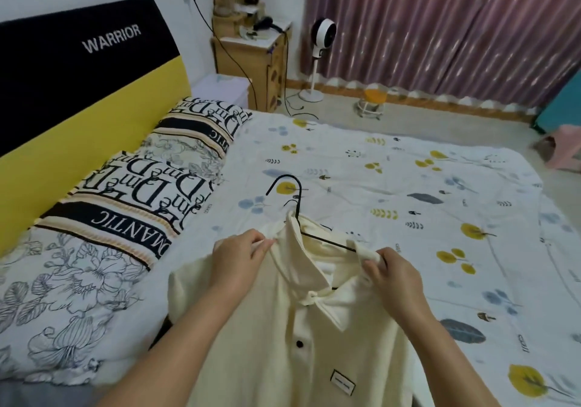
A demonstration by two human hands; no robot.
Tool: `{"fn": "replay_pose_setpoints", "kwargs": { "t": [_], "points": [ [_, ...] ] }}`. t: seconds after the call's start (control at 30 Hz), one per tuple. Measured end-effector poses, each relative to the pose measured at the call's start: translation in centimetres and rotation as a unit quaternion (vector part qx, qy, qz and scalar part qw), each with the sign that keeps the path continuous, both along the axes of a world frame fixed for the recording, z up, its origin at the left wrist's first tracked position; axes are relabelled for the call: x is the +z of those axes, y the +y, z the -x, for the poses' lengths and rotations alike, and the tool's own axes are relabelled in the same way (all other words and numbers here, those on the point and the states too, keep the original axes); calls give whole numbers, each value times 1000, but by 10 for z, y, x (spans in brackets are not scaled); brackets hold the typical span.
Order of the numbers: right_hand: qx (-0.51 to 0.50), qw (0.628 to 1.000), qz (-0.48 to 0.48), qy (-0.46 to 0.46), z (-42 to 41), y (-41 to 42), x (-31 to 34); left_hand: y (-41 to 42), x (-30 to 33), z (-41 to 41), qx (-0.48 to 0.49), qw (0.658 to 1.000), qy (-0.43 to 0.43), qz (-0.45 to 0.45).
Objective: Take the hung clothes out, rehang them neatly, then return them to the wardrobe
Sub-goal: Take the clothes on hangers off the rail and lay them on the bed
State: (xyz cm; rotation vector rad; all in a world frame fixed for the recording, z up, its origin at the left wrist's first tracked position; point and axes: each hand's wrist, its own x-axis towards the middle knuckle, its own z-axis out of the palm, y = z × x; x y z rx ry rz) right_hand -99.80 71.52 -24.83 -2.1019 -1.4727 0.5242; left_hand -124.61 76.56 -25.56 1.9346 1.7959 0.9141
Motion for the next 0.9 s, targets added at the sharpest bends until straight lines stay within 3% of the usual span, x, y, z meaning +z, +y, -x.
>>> {"fn": "replay_pose_setpoints", "kwargs": {
  "t": [0.17, 0.33, 0.43, 0.57, 0.77, 0.9],
  "points": [
    [3, 999, 49, -14, -17, 70, -63, 23, -72, -27, 35, 985, 133, 104],
    [9, 993, 118, -1, -19, 123, -139, 25, -158, -41, -16, 938, 229, 259],
    [23, 989, 147, -2, -18, 143, -176, 29, -199, -39, -40, 911, 247, 328],
    [49, 979, 140, -139, -7, 140, -215, 39, -232, -38, -58, 884, 267, 380],
    [191, 935, 243, -174, 19, 108, -254, 50, -251, -42, -68, 861, 274, 424],
    [212, 919, 290, -161, 16, 118, -252, 55, -250, -36, -82, 856, 259, 440]
  ]
}}
